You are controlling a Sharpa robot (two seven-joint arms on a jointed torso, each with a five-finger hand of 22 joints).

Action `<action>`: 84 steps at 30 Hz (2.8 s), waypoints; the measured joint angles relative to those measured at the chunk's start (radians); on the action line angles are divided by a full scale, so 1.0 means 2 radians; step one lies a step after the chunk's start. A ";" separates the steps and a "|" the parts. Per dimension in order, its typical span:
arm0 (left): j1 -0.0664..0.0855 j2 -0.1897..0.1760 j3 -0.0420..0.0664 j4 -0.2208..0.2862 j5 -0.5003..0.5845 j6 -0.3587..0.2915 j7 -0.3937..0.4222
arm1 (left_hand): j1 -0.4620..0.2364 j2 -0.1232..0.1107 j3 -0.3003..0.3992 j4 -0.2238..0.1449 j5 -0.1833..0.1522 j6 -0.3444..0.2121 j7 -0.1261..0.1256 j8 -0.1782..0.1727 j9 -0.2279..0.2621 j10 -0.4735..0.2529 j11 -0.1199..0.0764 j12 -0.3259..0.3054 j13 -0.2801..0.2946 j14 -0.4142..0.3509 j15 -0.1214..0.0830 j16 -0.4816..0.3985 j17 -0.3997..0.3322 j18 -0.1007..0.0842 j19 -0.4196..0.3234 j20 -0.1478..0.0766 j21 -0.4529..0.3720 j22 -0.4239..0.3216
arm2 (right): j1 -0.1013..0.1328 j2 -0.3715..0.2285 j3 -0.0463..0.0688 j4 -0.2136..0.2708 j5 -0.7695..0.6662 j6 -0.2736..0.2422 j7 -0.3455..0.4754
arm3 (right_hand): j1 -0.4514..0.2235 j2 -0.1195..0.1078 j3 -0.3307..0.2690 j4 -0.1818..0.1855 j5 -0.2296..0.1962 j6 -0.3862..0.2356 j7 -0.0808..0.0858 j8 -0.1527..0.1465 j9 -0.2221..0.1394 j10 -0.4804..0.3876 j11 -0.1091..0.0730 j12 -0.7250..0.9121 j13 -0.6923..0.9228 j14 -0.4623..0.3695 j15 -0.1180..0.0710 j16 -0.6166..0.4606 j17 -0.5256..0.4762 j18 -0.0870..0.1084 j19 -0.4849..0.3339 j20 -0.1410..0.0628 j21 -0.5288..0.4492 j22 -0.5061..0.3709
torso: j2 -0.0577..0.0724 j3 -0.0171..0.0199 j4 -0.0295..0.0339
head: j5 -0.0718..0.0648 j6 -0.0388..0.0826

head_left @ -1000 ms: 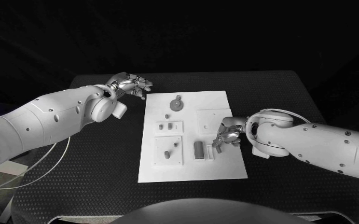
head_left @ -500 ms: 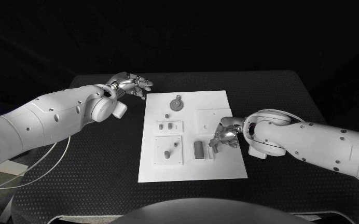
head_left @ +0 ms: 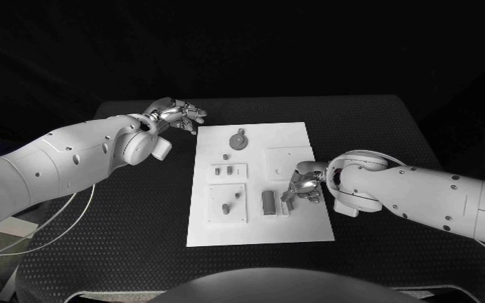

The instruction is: Assemble the parts on the task board

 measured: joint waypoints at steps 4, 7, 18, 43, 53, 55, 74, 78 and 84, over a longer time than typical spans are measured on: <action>0.000 0.000 0.000 0.000 0.000 0.000 0.000 | 0.000 0.000 0.000 0.000 0.000 0.000 0.000 0.000 0.000 0.000 0.000 0.000 0.000 0.000 0.000 0.000 0.000 0.000 0.000 0.000 0.000 0.000 | 0.000 0.001 0.000 0.001 0.001 0.001 0.000 | -0.002 0.002 0.000 0.000 0.002 0.000 0.000 -0.001 0.000 0.000 0.000 0.000 0.000 0.000 0.000 0.000 0.000 0.000 0.000 0.000 0.000 0.000 | 0.000 0.0000 0.0000 | 0.000 0.000; 0.000 0.000 0.000 0.000 0.000 0.001 0.000 | 0.000 0.000 0.000 0.000 0.000 0.000 0.000 0.000 0.000 0.000 0.000 0.000 0.000 -0.001 0.001 0.000 0.000 0.000 0.000 0.000 0.000 0.000 | 0.000 0.002 0.000 0.002 0.001 0.002 0.000 | -0.003 0.003 0.000 0.000 0.002 0.000 0.000 -0.001 0.000 0.000 0.000 0.000 0.000 0.000 0.000 0.000 0.000 0.000 0.000 0.000 0.000 0.000 | 0.000 -0.0001 0.0000 | 0.000 -0.001; 0.000 0.000 0.000 0.000 0.000 0.001 -0.001 | 0.000 0.000 0.000 0.000 0.000 -0.001 -0.001 0.000 0.000 0.000 0.000 0.000 0.000 -0.001 0.001 0.000 0.000 0.000 0.000 0.000 0.000 0.000 | -0.001 0.001 -0.001 0.005 0.002 0.015 -0.001 | -0.003 0.003 0.000 0.000 0.002 0.000 0.000 0.000 -0.001 0.000 0.000 0.000 0.000 0.000 0.000 0.000 0.000 0.000 0.000 0.000 0.000 0.000 | 0.000 -0.0003 -0.0001 | 0.000 -0.001; 0.000 -0.001 0.000 0.001 -0.001 0.003 -0.002 | 0.000 0.000 0.000 0.000 0.000 -0.002 -0.002 0.000 0.000 0.000 0.000 0.000 0.000 0.000 0.000 0.000 0.000 0.000 0.000 0.000 0.000 0.000 | -0.003 0.006 -0.001 -0.003 -0.001 0.016 -0.002 | -0.059 -0.014 0.006 0.013 0.005 -0.001 0.001 -0.002 -0.006 0.000 0.000 0.000 -0.001 0.000 0.002 -0.002 -0.001 0.001 0.003 -0.001 -0.003 0.000 | 0.000 -0.0008 0.0007 | -0.002 0.001; 0.000 -0.001 0.000 0.001 -0.001 0.003 -0.002 | 0.000 0.000 0.001 0.001 0.000 -0.002 -0.002 0.000 0.000 0.000 0.000 0.000 0.000 0.000 0.000 0.000 0.000 0.000 0.001 -0.001 0.000 0.000 | -0.004 0.008 -0.001 -0.004 -0.002 0.016 -0.003 | -0.081 -0.030 0.013 0.019 0.005 -0.001 0.001 -0.002 -0.007 0.000 0.000 0.000 -0.001 0.000 0.002 -0.004 -0.002 0.001 0.003 -0.001 -0.005 0.000 | 0.000 0.0000 0.0000 | -0.001 0.000; 0.000 -0.001 0.000 0.001 -0.001 0.003 -0.002 | 0.000 0.000 0.001 0.001 0.000 -0.002 -0.002 0.000 0.000 0.000 0.000 0.000 0.000 0.000 0.000 0.000 0.000 0.000 0.001 -0.001 0.000 0.000 | -0.005 0.009 -0.001 -0.005 -0.002 0.016 -0.004 | -0.081 -0.031 0.013 0.020 0.005 -0.001 0.001 -0.002 -0.007 0.000 0.000 0.000 -0.001 0.000 0.002 -0.004 -0.002 0.001 0.003 -0.001 -0.005 0.000 | 0.000 0.0000 0.0000 | -0.001 0.000; 0.000 -0.001 0.000 0.001 -0.001 0.003 -0.003 | 0.000 0.000 0.001 0.001 0.000 0.000 0.000 0.000 0.000 -0.001 -0.001 0.002 0.000 0.000 0.000 0.000 0.000 0.000 0.001 -0.001 0.000 0.000 | -0.005 0.009 -0.001 -0.005 -0.001 0.015 -0.004 | -0.103 -0.057 0.023 0.035 0.005 -0.001 0.001 -0.004 -0.008 -0.002 0.002 0.000 -0.001 -0.001 0.003 -0.006 -0.001 0.001 0.004 -0.002 -0.008 0.000 | 0.000 -0.0002 -0.0001 | -0.001 -0.001; 0.000 -0.001 0.000 0.001 -0.001 0.003 -0.003 | 0.000 0.000 0.001 0.001 0.000 -0.001 -0.001 0.000 0.000 -0.001 -0.001 0.002 0.000 0.000 0.000 0.000 0.000 0.000 0.001 -0.001 0.000 0.000 | -0.006 0.008 -0.001 -0.005 -0.001 0.014 -0.004 | -0.104 -0.059 0.024 0.036 0.005 -0.001 0.001 -0.004 -0.008 -0.002 0.002 0.000 -0.001 -0.001 0.003 -0.006 -0.001 0.001 0.006 -0.002 -0.008 0.000 | 0.000 -0.0003 -0.0001 | -0.001 -0.001; 0.000 -0.001 0.000 0.000 -0.001 0.003 -0.003 | 0.000 0.000 0.001 0.001 0.000 -0.001 -0.001 0.000 0.000 -0.001 -0.001 0.002 -0.001 0.000 0.000 0.000 0.000 0.000 0.001 -0.001 0.000 0.000 | -0.006 0.002 -0.001 0.002 -0.001 0.007 -0.003 | -0.102 -0.061 0.025 0.037 0.005 -0.001 0.001 -0.004 -0.008 -0.002 0.002 0.000 -0.001 -0.001 0.003 -0.006 -0.001 0.001 0.006 -0.002 -0.008 0.000 | 0.000 -0.0003 0.0001 | -0.001 0.000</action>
